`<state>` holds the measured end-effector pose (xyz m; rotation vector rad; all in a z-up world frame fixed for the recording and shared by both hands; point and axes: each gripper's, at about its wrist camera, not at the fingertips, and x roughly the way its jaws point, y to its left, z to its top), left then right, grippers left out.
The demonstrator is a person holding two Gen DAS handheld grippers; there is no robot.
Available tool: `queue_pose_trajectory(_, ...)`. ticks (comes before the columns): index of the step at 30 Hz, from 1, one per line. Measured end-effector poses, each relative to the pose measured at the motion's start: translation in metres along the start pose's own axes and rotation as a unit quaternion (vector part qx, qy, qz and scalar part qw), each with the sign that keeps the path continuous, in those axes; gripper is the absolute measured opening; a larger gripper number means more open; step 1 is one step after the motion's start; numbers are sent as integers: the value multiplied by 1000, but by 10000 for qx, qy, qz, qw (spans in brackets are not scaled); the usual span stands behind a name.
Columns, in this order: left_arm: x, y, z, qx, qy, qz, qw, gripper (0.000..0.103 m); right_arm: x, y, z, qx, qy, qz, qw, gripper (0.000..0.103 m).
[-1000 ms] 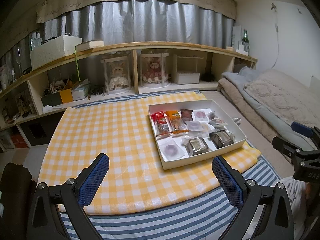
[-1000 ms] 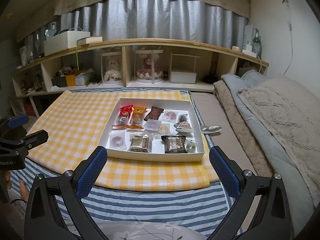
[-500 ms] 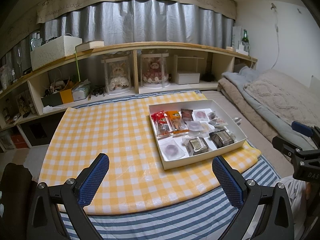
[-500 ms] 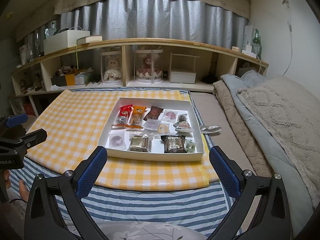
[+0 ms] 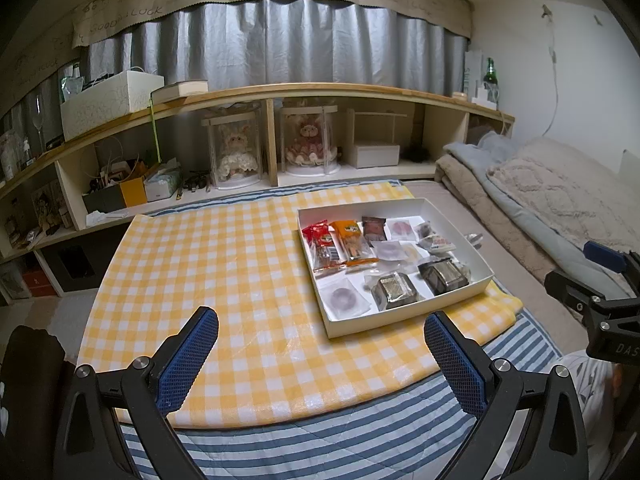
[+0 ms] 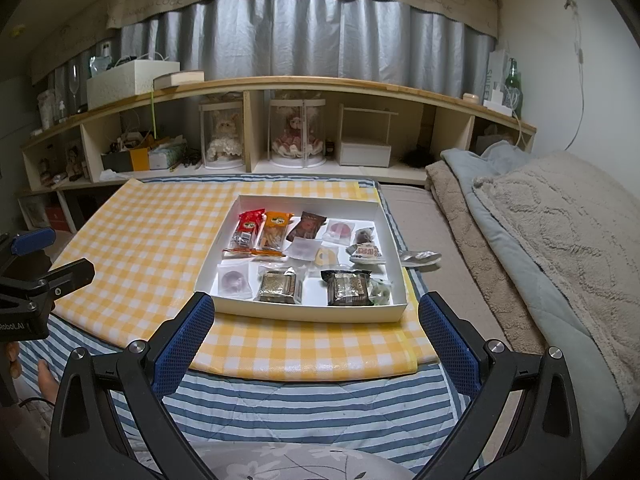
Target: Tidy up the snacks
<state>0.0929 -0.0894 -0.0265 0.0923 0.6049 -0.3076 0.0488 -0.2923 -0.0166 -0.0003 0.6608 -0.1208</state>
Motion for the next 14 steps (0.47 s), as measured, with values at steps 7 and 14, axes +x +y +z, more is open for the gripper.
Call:
queue_pose_trajectory(7, 1, 1, -1, 1, -15, 29, 10000, 103, 0, 0, 0, -3, -2, 1, 10000, 103)
queue_pose_trajectory(14, 0, 1, -3, -7, -28, 55, 10000, 103, 0, 0, 0, -5, -6, 3, 10000, 103)
